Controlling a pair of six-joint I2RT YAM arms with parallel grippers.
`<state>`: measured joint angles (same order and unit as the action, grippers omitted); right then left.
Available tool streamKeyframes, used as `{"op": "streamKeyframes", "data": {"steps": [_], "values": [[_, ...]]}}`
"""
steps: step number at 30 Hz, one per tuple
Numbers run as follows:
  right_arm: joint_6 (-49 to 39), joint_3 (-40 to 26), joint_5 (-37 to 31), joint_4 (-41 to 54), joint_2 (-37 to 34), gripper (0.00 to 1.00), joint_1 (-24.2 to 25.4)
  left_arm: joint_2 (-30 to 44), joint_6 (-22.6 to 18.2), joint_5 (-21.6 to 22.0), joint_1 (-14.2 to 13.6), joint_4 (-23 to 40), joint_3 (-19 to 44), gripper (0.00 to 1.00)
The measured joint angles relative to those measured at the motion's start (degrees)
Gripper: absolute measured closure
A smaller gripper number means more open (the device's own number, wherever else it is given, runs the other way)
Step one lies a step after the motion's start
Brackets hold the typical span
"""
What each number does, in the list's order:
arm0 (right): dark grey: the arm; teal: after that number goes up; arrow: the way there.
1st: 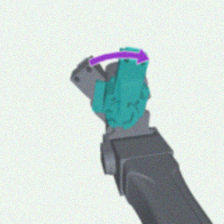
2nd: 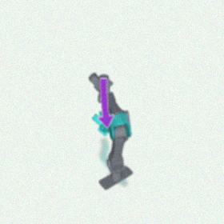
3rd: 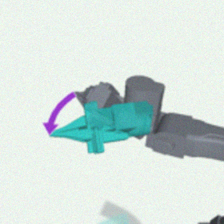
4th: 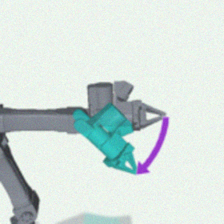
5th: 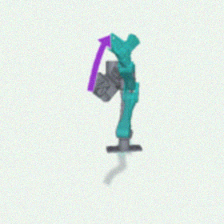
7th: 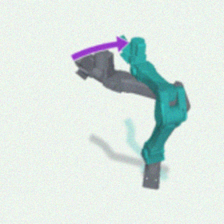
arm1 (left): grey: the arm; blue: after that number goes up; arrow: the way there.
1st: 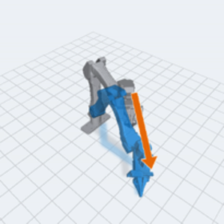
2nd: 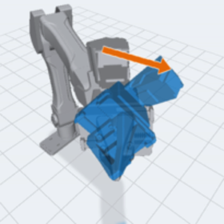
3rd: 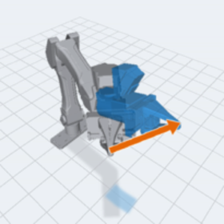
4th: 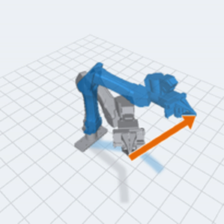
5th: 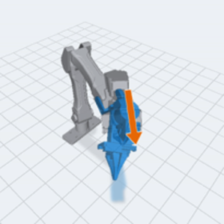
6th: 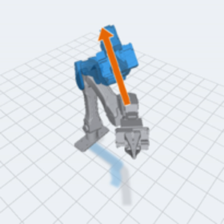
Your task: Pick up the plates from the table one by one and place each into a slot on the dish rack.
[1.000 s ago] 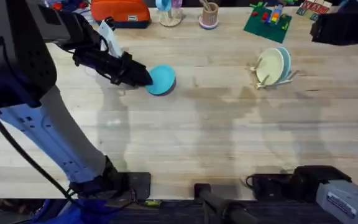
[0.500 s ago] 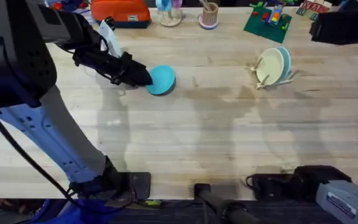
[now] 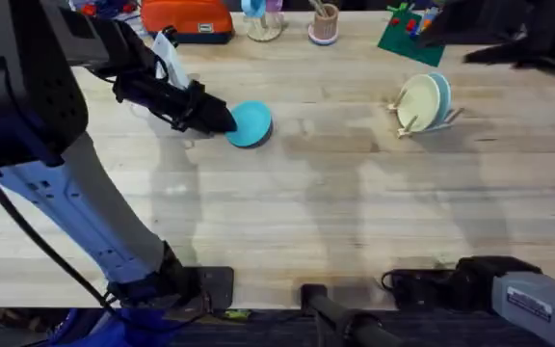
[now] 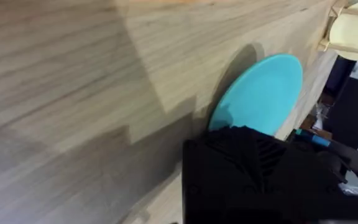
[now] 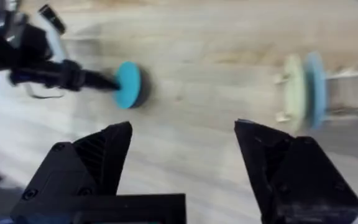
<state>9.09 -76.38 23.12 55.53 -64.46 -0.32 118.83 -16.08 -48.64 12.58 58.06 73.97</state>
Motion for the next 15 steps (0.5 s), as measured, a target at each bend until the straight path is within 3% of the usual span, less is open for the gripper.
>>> {"op": "streamKeyframes", "data": {"steps": [6, 15], "values": [[4.3, 0.0, 8.3, -0.3, -8.4, 0.007, -1.8, 0.0, 0.0, 0.0, 0.0, 0.0, 0.0, 0.96], [8.1, 0.0, 11.3, -6.7, -20.6, 0.007, -10.4, 0.0, 0.0, 0.0, 0.0, 0.0, 0.0, 0.96]]}}
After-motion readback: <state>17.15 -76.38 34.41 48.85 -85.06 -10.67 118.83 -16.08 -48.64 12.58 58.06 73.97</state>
